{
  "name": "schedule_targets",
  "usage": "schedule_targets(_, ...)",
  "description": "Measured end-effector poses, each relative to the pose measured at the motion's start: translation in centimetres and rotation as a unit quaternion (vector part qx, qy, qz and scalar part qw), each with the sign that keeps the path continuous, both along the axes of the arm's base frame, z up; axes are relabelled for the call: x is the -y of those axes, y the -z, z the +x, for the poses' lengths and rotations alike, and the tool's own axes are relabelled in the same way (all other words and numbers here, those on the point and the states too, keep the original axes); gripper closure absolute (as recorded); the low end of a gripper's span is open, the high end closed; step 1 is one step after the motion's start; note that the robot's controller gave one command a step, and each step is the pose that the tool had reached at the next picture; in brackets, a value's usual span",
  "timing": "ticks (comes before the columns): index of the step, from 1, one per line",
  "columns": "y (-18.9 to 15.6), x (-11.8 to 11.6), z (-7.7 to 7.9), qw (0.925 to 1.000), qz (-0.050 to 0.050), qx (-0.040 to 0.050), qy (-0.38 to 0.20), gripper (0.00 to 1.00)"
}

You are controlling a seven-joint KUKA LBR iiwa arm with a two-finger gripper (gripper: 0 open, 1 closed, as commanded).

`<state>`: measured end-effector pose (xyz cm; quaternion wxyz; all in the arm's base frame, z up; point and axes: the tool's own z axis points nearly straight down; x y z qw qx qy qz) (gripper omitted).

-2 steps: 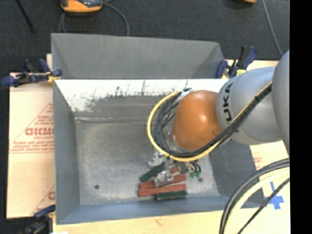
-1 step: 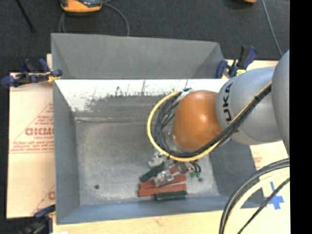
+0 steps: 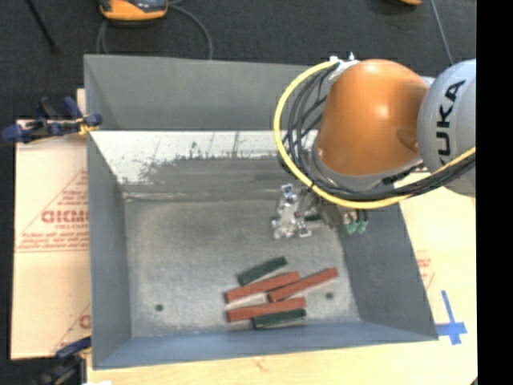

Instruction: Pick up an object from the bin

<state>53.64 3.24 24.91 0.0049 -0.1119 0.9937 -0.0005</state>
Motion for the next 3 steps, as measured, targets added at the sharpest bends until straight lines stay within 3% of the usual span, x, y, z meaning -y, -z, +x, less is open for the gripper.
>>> schedule_targets(1, 0.2, 0.0, -0.1, 1.0000, 0.000, -0.0029, 0.000, 1.00)
schedule_targets(2, 9.1, -3.1, 0.1, 0.9996, 0.001, -0.0052, -0.029, 0.00)
schedule_targets(3, 8.9, -3.0, 0.2, 0.9996, 0.000, -0.0033, -0.028, 0.00)
